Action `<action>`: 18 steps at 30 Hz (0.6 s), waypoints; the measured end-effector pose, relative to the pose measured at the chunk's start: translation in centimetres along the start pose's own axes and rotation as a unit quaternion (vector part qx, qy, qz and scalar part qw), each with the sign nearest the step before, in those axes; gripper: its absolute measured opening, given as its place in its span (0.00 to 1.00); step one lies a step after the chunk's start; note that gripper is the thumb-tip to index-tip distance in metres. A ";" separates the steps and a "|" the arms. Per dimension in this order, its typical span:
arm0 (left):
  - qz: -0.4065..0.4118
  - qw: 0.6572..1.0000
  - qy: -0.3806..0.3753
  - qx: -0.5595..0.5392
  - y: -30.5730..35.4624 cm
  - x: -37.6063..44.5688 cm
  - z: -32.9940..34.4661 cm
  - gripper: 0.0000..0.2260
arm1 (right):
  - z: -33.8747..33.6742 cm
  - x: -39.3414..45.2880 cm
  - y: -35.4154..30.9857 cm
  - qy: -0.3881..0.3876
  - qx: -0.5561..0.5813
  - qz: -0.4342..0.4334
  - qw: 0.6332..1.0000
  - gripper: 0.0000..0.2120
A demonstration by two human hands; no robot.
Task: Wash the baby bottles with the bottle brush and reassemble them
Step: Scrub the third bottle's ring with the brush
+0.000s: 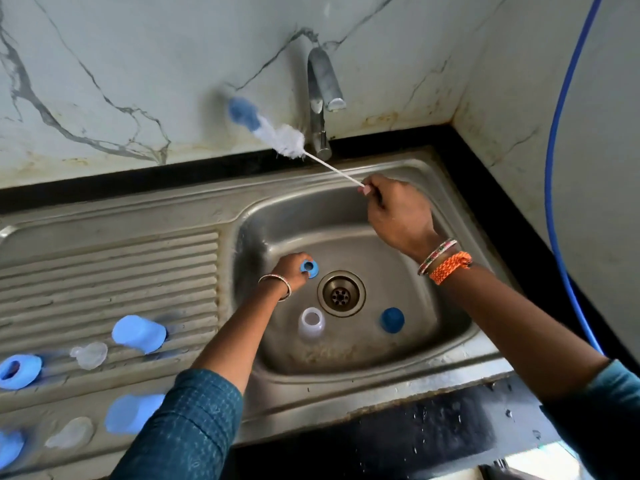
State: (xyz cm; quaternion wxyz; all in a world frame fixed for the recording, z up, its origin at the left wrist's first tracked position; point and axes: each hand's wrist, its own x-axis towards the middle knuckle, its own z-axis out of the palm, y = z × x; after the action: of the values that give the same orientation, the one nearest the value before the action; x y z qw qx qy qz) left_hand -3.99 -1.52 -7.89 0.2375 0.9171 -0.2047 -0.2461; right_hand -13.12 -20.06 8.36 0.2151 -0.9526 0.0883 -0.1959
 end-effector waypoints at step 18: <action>-0.114 0.877 0.021 -0.465 1.7 3.1 -0.8 0.06 | 2.1 1.1 0.1 0.003 -0.048 -0.004 0.999 0.07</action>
State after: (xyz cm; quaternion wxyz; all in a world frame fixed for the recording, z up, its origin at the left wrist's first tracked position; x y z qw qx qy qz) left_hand -1.58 -4.17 -7.43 0.6115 0.7228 0.0448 -0.3188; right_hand -11.27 -19.68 6.98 0.1681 -0.9617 0.0940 -0.1948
